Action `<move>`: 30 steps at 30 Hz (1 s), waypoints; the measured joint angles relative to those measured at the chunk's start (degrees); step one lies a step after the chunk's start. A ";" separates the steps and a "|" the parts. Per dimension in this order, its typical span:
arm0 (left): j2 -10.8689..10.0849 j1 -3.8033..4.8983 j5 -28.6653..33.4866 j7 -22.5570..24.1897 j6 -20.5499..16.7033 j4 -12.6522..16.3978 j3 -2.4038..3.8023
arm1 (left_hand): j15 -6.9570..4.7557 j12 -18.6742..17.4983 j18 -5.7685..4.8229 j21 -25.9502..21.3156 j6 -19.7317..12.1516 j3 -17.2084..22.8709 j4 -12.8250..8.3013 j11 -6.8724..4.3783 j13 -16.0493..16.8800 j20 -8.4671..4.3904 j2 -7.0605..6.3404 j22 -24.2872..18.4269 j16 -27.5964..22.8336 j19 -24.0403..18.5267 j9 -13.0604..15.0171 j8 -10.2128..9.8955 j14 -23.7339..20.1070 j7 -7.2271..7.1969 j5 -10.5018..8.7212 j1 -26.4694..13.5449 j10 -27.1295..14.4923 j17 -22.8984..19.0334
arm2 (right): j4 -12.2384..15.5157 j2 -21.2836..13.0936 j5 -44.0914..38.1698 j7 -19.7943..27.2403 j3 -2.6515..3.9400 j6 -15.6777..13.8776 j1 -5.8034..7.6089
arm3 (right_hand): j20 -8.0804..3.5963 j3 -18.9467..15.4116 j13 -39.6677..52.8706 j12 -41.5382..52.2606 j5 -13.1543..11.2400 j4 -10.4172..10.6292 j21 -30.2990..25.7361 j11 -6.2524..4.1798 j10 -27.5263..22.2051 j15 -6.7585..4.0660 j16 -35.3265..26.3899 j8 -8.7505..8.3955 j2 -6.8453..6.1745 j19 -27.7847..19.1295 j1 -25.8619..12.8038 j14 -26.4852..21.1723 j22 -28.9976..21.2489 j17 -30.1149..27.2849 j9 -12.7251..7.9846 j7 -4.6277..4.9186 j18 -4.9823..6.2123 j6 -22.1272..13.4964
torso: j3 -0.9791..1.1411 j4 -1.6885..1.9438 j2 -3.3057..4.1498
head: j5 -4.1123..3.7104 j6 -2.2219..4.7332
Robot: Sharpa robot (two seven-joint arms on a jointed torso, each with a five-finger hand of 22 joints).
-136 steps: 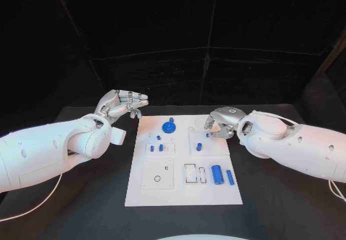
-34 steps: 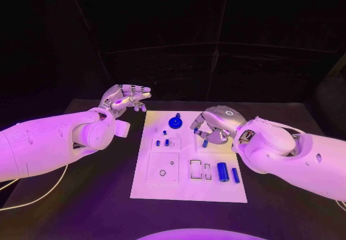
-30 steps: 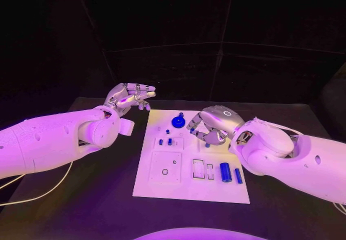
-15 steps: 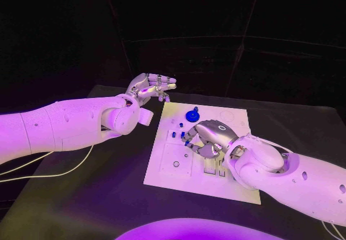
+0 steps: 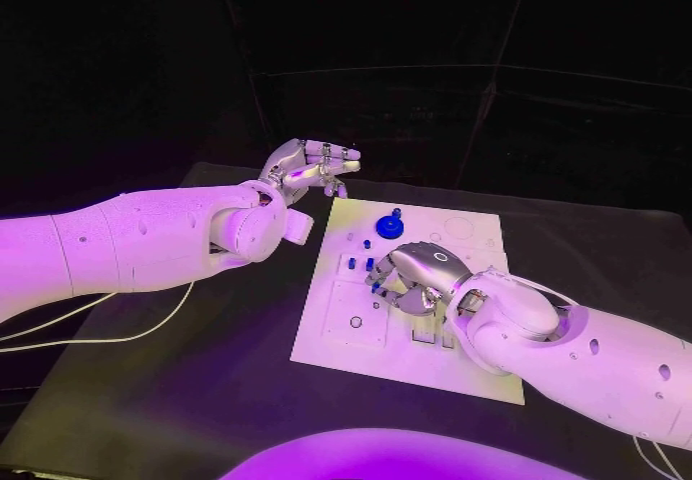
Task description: Assemble the parts on the task board
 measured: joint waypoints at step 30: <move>0.23 0.01 0.01 -0.06 0.22 -0.28 0.00 | 0.00 0.00 0.00 -0.22 0.00 0.00 0.00 0.00 -0.02 0.00 0.00 -0.09 0.00 0.00 0.01 0.00 0.00 0.00 0.00 0.00 0.00 -0.26 | -1.13 0.29 -0.04 0.32 -0.27 3.88 -0.46 | 0.00 0.00 0.00 0.00 0.00 0.00 0.00 0.00 0.00 0.00 0.00 0.00 0.00 0.00 0.00 0.00 0.01 0.01 0.00 0.00 0.00 -0.01 | 0.00 -0.03 -0.08 | -0.04 -0.87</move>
